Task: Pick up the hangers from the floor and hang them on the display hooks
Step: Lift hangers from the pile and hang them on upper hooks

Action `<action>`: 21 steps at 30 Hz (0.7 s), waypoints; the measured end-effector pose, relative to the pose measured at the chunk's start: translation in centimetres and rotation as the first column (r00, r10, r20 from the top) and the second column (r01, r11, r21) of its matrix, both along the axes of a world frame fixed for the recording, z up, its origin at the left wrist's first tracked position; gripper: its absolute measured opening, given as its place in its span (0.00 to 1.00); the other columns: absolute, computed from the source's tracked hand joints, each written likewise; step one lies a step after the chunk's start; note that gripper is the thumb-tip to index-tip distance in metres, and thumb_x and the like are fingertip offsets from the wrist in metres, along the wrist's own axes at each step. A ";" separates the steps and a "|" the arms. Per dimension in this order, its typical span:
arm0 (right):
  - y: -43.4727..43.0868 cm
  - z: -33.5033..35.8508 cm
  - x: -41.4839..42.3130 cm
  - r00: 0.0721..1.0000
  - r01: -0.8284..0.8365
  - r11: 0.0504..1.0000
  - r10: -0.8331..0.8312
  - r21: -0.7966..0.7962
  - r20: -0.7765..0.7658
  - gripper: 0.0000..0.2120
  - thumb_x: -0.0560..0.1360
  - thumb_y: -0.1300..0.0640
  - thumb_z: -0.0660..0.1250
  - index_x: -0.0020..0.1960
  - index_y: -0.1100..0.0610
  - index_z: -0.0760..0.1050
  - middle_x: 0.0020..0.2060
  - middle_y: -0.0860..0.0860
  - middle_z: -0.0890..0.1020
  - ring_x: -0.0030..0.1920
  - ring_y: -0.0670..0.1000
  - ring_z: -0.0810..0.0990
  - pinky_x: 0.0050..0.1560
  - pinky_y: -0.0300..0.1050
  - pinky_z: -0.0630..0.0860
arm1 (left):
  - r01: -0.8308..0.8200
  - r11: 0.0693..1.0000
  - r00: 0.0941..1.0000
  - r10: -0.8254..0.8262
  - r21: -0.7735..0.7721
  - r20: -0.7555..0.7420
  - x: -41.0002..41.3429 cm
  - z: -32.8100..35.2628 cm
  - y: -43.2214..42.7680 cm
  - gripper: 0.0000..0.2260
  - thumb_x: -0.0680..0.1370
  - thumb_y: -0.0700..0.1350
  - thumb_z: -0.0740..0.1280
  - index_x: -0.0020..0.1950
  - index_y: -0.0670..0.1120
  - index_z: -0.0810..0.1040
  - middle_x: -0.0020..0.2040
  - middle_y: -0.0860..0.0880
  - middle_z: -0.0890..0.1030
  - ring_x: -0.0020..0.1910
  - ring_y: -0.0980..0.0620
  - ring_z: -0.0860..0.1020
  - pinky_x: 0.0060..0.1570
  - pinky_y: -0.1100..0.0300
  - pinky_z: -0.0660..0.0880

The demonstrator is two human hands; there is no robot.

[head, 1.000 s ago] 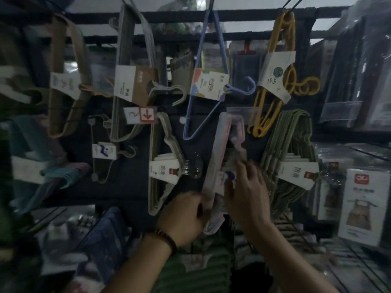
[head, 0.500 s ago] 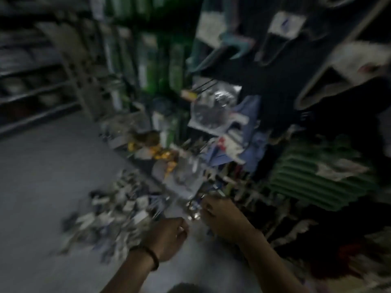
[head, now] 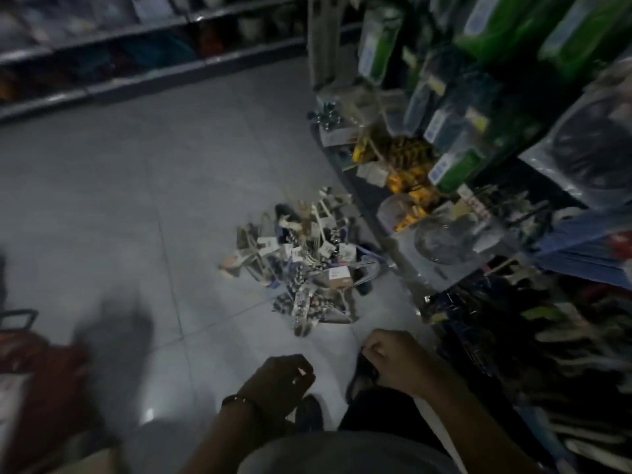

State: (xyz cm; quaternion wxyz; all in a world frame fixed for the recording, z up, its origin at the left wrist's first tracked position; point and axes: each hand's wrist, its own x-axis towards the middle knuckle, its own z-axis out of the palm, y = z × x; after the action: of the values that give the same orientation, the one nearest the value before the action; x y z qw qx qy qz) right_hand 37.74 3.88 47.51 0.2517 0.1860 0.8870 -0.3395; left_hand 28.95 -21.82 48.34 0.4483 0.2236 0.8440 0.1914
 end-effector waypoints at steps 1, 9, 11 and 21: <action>0.5 -0.5 -1.9 1.000 -0.016 1.000 0.015 0.010 0.012 0.10 0.81 0.50 0.67 0.45 0.55 0.79 0.43 0.49 0.84 0.46 0.49 0.82 0.49 0.47 0.79 | -0.032 0.999 0.999 0.032 -0.008 0.004 -1.1 -0.7 0.3 0.14 0.85 0.55 0.64 0.66 0.53 0.81 0.61 0.51 0.84 0.57 0.53 0.83 0.57 0.61 0.79; 6.1 -7.5 -17.1 0.982 -0.124 0.992 0.128 -0.032 0.136 0.12 0.83 0.50 0.64 0.48 0.58 0.78 0.43 0.54 0.83 0.45 0.54 0.81 0.50 0.52 0.79 | -0.179 0.981 0.984 0.180 -0.070 0.009 -11.2 -5.2 4.5 0.12 0.85 0.55 0.63 0.66 0.56 0.79 0.59 0.54 0.84 0.56 0.56 0.82 0.59 0.59 0.80; 7.9 -10.5 -20.8 0.975 -0.141 0.989 0.148 -0.053 0.163 0.13 0.83 0.50 0.64 0.50 0.59 0.79 0.45 0.57 0.83 0.46 0.56 0.82 0.51 0.53 0.79 | -0.185 0.978 0.982 0.188 -0.094 0.020 -13.7 -7.4 6.0 0.11 0.85 0.55 0.63 0.65 0.57 0.79 0.59 0.55 0.84 0.55 0.57 0.82 0.60 0.58 0.80; 16.6 -32.7 -33.5 0.904 -0.235 0.972 0.217 0.003 0.368 0.16 0.84 0.50 0.60 0.43 0.55 0.78 0.42 0.53 0.82 0.42 0.53 0.81 0.42 0.46 0.73 | -0.013 0.995 0.989 0.026 -0.095 0.147 -27.0 -30.7 15.1 0.12 0.86 0.53 0.62 0.65 0.50 0.79 0.62 0.47 0.83 0.59 0.48 0.82 0.60 0.48 0.80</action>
State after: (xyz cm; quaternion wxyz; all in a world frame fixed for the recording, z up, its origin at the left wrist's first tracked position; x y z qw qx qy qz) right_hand 4.21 20.50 14.80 0.4451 0.1475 0.8481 -0.2468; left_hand 1.97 -6.74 17.62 0.5176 0.1793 0.8187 0.1720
